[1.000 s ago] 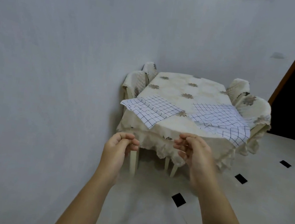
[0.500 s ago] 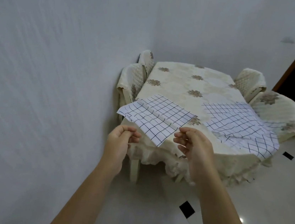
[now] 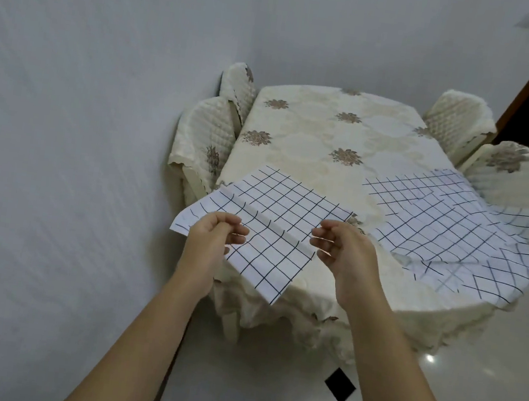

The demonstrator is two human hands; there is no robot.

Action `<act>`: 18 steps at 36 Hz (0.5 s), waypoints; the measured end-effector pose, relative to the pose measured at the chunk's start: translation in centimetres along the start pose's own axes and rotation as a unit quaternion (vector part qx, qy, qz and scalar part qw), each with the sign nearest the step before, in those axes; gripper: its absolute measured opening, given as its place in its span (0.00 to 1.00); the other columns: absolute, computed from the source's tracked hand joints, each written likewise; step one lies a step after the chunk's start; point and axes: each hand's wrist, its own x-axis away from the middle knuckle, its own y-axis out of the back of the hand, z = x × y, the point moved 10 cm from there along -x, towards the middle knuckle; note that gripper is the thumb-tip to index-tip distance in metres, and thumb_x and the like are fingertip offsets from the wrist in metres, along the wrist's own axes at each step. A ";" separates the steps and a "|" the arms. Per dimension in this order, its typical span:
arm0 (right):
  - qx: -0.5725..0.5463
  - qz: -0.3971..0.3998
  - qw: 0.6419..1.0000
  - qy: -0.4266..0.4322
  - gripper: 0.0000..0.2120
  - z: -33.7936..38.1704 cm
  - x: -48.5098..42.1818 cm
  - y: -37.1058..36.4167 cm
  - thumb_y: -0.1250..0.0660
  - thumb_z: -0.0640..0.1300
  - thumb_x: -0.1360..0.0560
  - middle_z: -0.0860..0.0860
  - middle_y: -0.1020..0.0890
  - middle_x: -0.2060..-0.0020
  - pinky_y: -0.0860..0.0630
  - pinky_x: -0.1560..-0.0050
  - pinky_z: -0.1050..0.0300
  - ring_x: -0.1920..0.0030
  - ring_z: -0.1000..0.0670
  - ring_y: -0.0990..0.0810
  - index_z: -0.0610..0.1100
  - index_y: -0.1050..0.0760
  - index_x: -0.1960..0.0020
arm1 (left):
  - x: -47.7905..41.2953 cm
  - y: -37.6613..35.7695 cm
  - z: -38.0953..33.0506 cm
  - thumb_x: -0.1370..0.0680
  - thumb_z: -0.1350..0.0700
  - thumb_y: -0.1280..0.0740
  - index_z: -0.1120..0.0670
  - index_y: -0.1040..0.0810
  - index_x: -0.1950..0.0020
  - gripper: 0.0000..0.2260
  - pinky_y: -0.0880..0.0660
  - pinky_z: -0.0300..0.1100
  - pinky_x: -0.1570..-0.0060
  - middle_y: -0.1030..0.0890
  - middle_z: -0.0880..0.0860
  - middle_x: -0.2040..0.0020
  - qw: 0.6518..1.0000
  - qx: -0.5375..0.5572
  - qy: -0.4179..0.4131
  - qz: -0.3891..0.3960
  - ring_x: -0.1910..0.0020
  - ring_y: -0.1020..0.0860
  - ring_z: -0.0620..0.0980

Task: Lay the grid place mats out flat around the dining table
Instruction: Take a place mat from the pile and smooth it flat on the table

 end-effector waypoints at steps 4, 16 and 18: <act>0.001 -0.008 1.000 -0.026 0.11 0.2 -5.3 -0.5 0.44 0.35 0.24 0.53 0.19 0.72 0.29 0.62 0.61 0.67 0.52 0.22 0.44 0.24 0.59 | -5.4 -1.5 -0.6 0.23 0.67 0.45 0.52 0.26 0.60 0.13 0.34 0.36 0.66 0.20 0.50 0.63 1.000 -0.022 0.012 -0.018 0.66 0.24 0.45; 0.024 -0.042 0.994 -0.101 0.08 -3.7 -15.1 -0.4 0.41 0.37 0.25 0.52 0.19 0.70 0.29 0.61 0.60 0.66 0.52 0.21 0.43 0.24 0.56 | -16.3 -3.3 2.7 0.22 0.66 0.45 0.53 0.27 0.59 0.12 0.32 0.35 0.64 0.22 0.51 0.62 0.996 -0.064 0.048 -0.043 0.65 0.25 0.44; 0.029 -0.056 0.991 -0.117 0.07 -4.6 -15.9 -0.1 0.41 0.37 0.25 0.50 0.19 0.69 0.30 0.62 0.60 0.66 0.51 0.21 0.43 0.24 0.57 | -18.0 -3.2 3.6 0.22 0.66 0.45 0.53 0.27 0.59 0.12 0.32 0.35 0.64 0.22 0.51 0.61 0.995 -0.078 0.055 -0.039 0.64 0.24 0.45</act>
